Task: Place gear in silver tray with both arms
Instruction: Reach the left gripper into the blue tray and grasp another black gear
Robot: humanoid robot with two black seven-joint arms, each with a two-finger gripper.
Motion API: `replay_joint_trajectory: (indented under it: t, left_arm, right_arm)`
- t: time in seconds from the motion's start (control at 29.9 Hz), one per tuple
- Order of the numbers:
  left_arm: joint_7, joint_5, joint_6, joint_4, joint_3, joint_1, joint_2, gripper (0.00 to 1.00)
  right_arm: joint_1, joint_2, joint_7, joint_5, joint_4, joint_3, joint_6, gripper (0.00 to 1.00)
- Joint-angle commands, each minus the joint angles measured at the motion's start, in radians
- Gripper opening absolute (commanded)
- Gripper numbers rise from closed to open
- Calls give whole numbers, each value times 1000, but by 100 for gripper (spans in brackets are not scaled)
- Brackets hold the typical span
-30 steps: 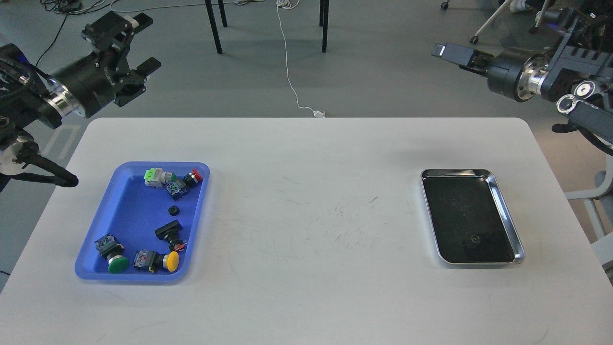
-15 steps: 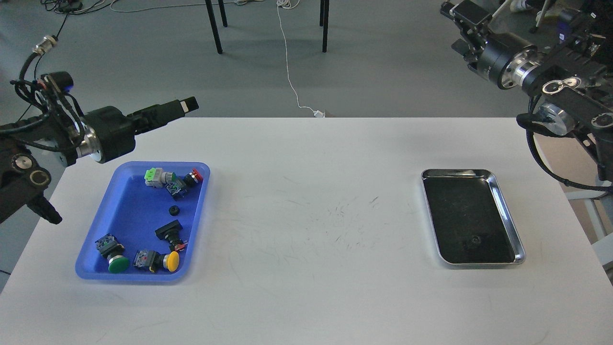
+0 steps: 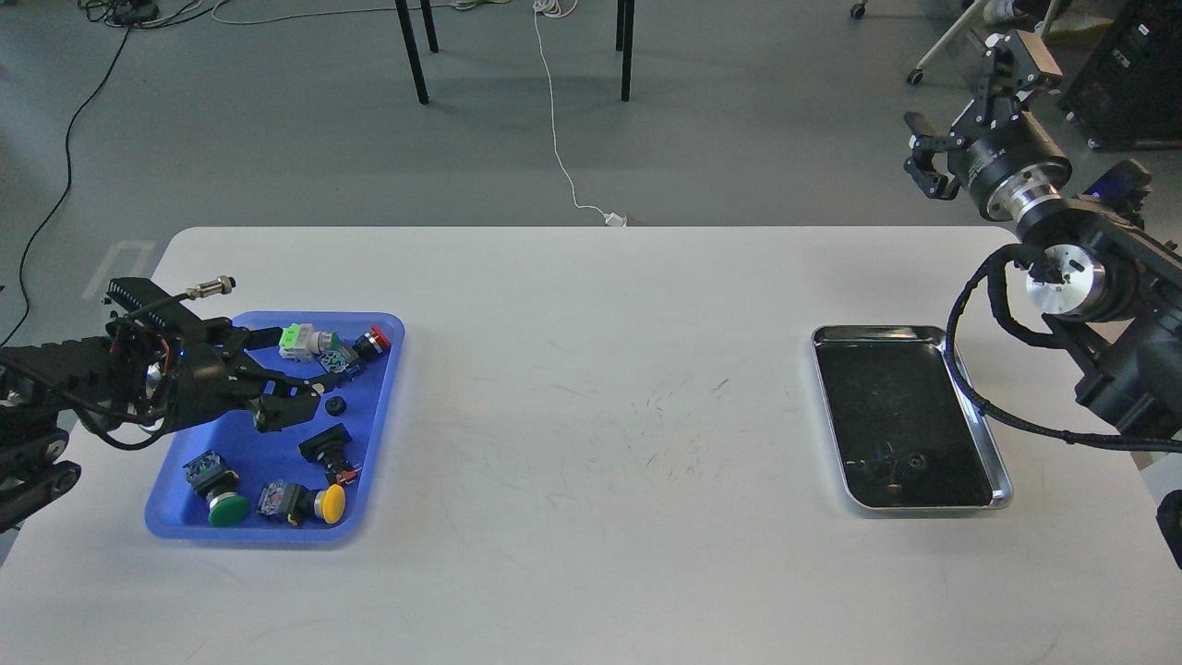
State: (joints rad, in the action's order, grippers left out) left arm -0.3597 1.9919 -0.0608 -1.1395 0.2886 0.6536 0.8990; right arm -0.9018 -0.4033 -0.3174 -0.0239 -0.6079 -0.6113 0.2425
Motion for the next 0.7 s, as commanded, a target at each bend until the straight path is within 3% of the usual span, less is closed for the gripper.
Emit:
replay_joint_trajectory:
  t: [0.0,0.57,0.67]
  left_arm:
    - [-7,-5,4,7,-19,-2,-2,86]
    - [4,-36,4,49,-19,-26,-69,58]
    - [4,-35,4,60,-19,-26,-83,56]
  right_arm:
    - [21,12,6,1,-21,-45,1,100]
    - [20,15,6,1,-39,-42,-2,100]
    - [20,15,6,-1,-41,-42,-2,100]
